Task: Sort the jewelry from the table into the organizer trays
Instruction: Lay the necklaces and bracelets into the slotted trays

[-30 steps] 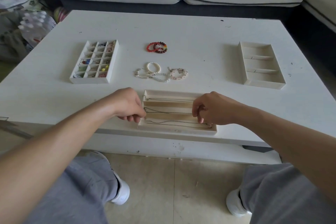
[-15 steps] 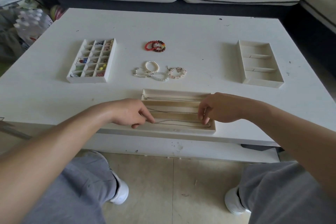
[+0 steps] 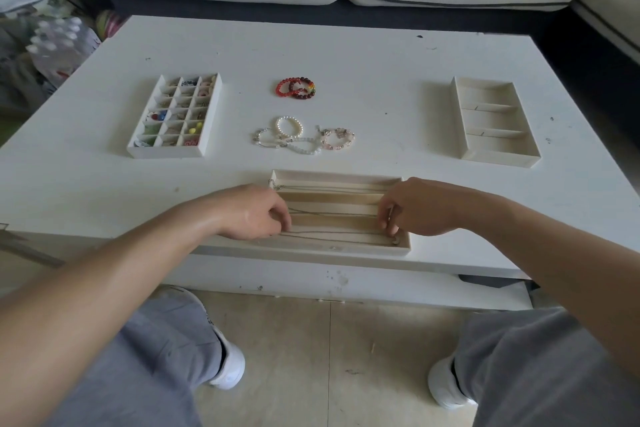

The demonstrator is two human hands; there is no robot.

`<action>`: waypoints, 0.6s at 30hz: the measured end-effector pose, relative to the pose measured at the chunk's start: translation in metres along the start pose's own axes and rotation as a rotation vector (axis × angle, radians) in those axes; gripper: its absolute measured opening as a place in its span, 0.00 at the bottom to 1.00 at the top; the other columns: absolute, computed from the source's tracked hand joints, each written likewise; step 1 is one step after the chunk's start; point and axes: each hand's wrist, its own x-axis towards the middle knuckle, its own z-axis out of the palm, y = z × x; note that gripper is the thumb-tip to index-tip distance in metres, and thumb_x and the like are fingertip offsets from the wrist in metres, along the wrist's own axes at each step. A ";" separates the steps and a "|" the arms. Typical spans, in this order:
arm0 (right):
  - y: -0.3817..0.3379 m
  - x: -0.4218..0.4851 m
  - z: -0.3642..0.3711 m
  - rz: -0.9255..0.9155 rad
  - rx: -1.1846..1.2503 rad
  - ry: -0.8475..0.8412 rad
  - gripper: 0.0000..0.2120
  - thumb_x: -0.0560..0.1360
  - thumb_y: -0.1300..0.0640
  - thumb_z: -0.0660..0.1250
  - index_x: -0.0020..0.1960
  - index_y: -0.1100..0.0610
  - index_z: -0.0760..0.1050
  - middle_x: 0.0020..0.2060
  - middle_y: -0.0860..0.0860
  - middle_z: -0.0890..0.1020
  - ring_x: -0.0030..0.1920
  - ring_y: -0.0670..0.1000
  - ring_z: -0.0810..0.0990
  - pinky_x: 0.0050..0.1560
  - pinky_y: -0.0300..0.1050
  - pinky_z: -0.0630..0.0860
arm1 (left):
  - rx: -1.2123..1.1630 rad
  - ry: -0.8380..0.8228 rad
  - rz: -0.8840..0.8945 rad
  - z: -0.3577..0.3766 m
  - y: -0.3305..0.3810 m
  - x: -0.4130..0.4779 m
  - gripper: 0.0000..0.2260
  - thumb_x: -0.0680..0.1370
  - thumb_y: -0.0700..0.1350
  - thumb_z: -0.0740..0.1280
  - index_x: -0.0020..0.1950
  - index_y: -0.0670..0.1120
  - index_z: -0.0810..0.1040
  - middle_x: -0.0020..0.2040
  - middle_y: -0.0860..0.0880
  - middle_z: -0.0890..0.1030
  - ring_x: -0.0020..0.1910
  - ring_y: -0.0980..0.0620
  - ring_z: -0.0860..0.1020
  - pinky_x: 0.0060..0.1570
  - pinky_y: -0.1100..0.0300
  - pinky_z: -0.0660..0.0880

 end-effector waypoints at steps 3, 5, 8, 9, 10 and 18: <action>0.000 0.001 0.001 0.004 0.009 -0.008 0.17 0.74 0.65 0.58 0.45 0.48 0.81 0.40 0.39 0.86 0.47 0.41 0.81 0.53 0.43 0.78 | 0.040 -0.008 0.009 0.001 0.000 0.001 0.14 0.79 0.43 0.62 0.53 0.57 0.85 0.38 0.63 0.75 0.35 0.64 0.74 0.38 0.65 0.69; 0.000 0.002 0.002 0.010 0.000 -0.022 0.17 0.74 0.65 0.58 0.45 0.48 0.81 0.40 0.39 0.86 0.48 0.41 0.82 0.54 0.43 0.79 | 0.114 -0.016 0.005 0.002 -0.001 0.002 0.14 0.79 0.44 0.62 0.54 0.57 0.85 0.39 0.65 0.75 0.38 0.64 0.74 0.42 0.63 0.70; 0.002 0.004 0.003 0.019 -0.011 -0.025 0.17 0.74 0.65 0.59 0.44 0.47 0.81 0.40 0.39 0.86 0.48 0.42 0.82 0.55 0.44 0.79 | 0.165 -0.022 -0.041 0.001 -0.003 0.000 0.13 0.78 0.45 0.61 0.52 0.56 0.85 0.46 0.60 0.81 0.46 0.57 0.79 0.51 0.58 0.77; 0.003 0.004 0.003 0.019 -0.009 -0.023 0.17 0.74 0.65 0.59 0.44 0.47 0.81 0.39 0.39 0.86 0.48 0.42 0.82 0.54 0.44 0.79 | 0.181 -0.011 -0.051 0.000 -0.003 0.000 0.13 0.78 0.46 0.61 0.51 0.55 0.85 0.48 0.58 0.83 0.49 0.54 0.80 0.53 0.55 0.79; 0.003 0.004 0.002 0.016 -0.005 -0.019 0.17 0.74 0.66 0.59 0.44 0.47 0.81 0.39 0.39 0.86 0.48 0.42 0.82 0.54 0.44 0.79 | 0.184 0.002 -0.049 0.000 -0.002 0.000 0.13 0.78 0.46 0.61 0.51 0.55 0.85 0.49 0.57 0.83 0.49 0.53 0.80 0.53 0.55 0.79; -0.002 0.003 0.001 0.009 0.021 -0.021 0.18 0.73 0.65 0.56 0.44 0.48 0.81 0.38 0.39 0.86 0.46 0.44 0.83 0.51 0.44 0.79 | 0.139 0.025 -0.005 0.001 0.004 0.000 0.11 0.80 0.45 0.62 0.52 0.56 0.84 0.39 0.63 0.75 0.39 0.62 0.74 0.45 0.59 0.74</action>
